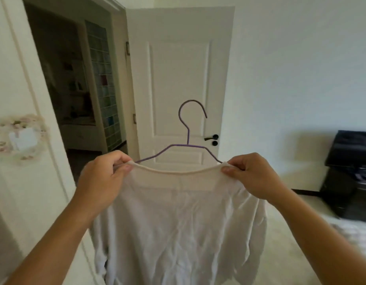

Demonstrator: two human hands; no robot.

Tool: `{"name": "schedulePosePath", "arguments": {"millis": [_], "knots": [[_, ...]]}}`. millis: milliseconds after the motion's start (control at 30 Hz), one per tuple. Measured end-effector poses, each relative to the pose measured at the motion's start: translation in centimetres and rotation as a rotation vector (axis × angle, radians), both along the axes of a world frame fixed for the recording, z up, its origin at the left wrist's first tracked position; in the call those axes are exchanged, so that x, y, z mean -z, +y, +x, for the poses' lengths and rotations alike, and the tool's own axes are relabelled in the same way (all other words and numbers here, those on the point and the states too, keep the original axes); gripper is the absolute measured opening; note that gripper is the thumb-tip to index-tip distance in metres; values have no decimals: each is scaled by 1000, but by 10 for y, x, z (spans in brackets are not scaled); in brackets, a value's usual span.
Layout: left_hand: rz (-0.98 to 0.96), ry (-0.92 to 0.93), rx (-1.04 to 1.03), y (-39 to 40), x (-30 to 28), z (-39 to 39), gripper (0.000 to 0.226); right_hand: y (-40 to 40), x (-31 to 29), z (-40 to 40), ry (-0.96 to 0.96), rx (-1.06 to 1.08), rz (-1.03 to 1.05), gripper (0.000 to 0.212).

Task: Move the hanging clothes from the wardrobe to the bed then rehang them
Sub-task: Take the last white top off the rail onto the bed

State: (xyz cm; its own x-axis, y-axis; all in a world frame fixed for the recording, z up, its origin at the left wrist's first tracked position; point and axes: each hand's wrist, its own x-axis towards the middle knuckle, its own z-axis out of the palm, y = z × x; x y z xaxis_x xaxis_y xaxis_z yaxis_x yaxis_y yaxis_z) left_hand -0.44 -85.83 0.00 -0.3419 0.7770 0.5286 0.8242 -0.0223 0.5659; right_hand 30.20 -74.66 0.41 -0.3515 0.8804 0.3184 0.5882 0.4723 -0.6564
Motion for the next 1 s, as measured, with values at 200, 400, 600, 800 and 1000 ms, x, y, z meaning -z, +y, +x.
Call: {"name": "schedulePosePath", "arguments": {"millis": [200, 400, 600, 800, 1000], "knots": [[-117, -19, 233, 75, 6, 100, 13, 0, 19, 109, 26, 324, -58, 19], [-173, -29, 418, 131, 19, 192, 23, -17, 31, 189, 45, 577, -107, 20], [-172, -67, 604, 180, 38, 279, 28, -31, 39, 253, 87, 778, -145, 14], [-182, -140, 876, 224, 44, 345, 22, -43, 46, 295, 155, 988, -166, 14], [-217, -163, 1081, 257, 56, 413, 18, -61, 55, 323, 103, 1261, -121, 16]]}}
